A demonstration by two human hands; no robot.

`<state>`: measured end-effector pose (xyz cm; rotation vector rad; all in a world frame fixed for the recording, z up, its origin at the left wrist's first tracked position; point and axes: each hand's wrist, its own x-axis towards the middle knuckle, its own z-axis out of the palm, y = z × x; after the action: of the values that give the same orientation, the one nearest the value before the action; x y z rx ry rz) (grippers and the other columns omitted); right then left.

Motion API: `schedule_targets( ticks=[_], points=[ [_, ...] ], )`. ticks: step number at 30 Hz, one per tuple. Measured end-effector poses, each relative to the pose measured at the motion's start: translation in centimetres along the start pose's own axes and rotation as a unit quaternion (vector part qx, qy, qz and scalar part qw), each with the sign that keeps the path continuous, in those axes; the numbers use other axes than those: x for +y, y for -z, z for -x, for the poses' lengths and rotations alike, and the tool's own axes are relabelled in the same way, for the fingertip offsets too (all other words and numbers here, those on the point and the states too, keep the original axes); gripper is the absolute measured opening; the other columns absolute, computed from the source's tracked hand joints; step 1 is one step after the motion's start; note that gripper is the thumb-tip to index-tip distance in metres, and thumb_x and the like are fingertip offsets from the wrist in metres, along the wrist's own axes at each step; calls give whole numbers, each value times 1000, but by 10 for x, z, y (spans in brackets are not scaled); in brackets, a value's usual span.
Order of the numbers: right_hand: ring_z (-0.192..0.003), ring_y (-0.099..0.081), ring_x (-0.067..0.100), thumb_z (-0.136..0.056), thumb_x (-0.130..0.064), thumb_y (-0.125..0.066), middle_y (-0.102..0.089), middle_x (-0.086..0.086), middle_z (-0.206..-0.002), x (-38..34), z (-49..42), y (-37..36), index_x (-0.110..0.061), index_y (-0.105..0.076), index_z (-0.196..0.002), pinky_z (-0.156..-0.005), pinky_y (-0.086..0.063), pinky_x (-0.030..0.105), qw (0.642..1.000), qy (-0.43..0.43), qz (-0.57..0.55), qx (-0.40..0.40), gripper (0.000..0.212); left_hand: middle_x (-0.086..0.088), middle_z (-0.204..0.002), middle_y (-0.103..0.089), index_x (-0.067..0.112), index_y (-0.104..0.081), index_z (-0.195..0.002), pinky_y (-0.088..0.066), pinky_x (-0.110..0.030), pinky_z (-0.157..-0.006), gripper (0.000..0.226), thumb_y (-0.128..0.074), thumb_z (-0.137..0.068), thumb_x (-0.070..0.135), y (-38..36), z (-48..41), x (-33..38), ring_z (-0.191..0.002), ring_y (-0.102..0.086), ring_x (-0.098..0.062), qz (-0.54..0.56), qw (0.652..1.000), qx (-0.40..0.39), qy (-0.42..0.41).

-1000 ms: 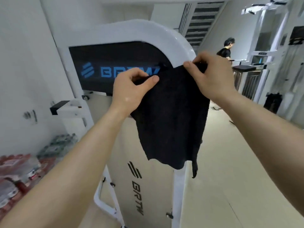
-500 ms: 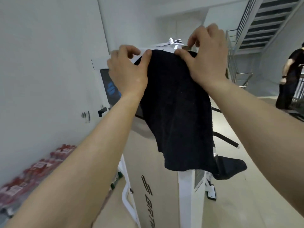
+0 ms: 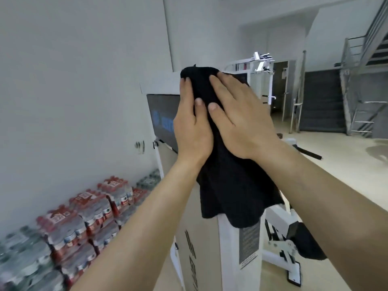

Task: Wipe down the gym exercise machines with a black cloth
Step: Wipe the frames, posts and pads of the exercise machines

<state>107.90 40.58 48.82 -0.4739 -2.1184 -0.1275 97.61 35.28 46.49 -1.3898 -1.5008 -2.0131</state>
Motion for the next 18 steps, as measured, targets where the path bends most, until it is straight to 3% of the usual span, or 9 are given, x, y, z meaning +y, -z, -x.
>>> schedule_targets(
  ticks=[4,11,13,15,18],
  points=[
    [-150,-20,20,-99,-44,-15,-25,6,-163,20,-23,5,-15,-26,-156,-123,-13,36,998,37,-18,-50,65,5,-166,-16,16,-20,-157,-13,-16,-121,48,-28,-110,19,-12,-22,5,-150,-15,-1,68,997,9,35],
    [-152,-13,23,-104,-38,-21,-18,7,-165,22,49,-5,-14,-20,-158,-124,-11,41,999,40,29,18,59,5,-167,-10,14,-10,-159,-11,-39,-127,57,-23,-106,29,-24,50,-11,-152,-11,-3,85,996,-18,25],
    [-152,-15,23,-103,-38,-21,-19,7,-164,23,46,-5,-14,-21,-157,-124,-12,41,998,51,31,13,59,4,-168,-9,14,-9,-159,-10,-40,-127,59,-23,-105,32,-23,44,-9,-153,-9,-5,80,996,-26,27],
    [-151,-20,23,-101,-41,-18,-25,7,-163,23,16,-1,-16,-26,-156,-123,-16,42,998,55,20,1,61,2,-168,-7,13,-8,-159,-7,-32,-126,62,-24,-103,35,-22,18,1,-153,-7,-5,71,997,-21,39],
    [-149,-24,21,-99,-45,-14,-29,6,-161,22,-27,4,-18,-29,-155,-122,-19,43,997,58,-2,-42,64,2,-168,-6,16,-12,-159,-4,-5,-116,55,-23,-107,31,-18,-23,12,-152,-4,-5,37,998,-26,43]
  ],
)
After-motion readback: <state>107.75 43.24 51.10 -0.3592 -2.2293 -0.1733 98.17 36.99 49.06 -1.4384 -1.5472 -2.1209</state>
